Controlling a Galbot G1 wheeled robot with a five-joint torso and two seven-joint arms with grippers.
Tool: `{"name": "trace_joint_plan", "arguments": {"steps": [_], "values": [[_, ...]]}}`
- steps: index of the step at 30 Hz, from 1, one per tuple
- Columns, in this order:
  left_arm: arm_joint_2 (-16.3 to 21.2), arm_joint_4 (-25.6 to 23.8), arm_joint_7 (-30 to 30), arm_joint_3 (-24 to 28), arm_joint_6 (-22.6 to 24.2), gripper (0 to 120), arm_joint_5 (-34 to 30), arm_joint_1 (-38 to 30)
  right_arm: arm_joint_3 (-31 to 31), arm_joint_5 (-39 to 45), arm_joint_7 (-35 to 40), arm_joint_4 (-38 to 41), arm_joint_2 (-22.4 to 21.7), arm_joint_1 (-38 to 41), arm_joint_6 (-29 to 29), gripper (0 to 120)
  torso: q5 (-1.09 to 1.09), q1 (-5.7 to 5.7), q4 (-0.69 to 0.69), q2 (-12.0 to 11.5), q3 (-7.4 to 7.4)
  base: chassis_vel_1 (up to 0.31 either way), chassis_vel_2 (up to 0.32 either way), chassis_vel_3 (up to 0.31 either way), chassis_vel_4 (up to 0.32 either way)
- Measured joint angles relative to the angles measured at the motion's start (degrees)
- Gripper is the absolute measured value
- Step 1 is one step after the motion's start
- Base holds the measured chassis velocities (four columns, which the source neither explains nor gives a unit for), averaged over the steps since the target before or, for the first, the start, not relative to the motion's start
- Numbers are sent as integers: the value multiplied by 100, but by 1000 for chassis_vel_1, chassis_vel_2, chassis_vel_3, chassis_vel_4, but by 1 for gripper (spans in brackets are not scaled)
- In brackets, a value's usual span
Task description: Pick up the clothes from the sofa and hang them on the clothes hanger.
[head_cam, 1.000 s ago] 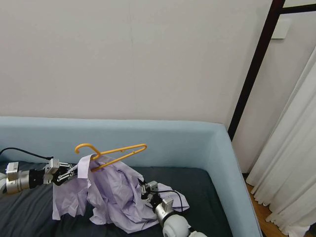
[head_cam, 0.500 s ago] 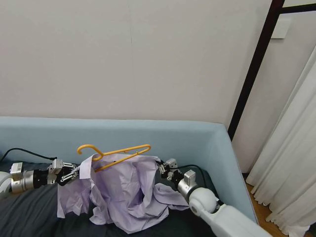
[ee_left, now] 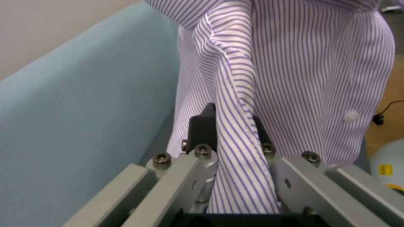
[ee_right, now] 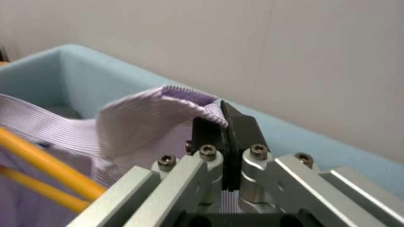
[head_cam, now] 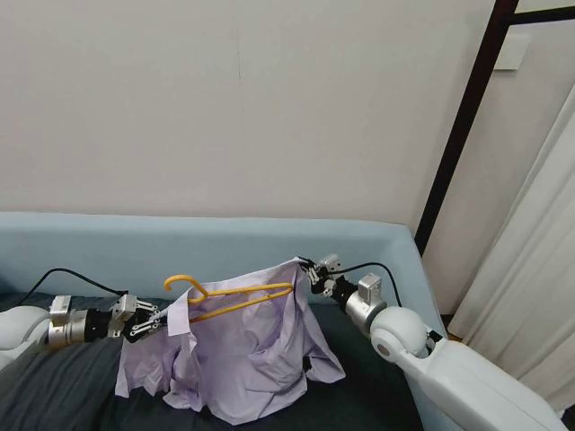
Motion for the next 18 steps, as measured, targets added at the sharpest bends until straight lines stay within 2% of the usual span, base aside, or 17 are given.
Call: {"name": "trace_joint_plan", "arguments": {"steps": [5, 11, 18], "values": [[-83, 180, -26, 272, 15, 2, -29, -403, 212, -91, -204, 518, -272, -114, 162, 0, 0, 0, 0, 0, 0, 0, 0, 0, 0], [-96, 214, -28, 291, 30, 2, -80, -511, 392, -422, -266, 610, -432, -148, 218, 0, 0, -1, 1, 0, 0, 0, 0, 0, 0], [-41, 94, -28, 283, 55, 2, -155, -525, 544, -810, 23, 552, -504, -187, -202, 0, 0, -1, 1, 0, 0, 0, 0, 0, 0]]}}
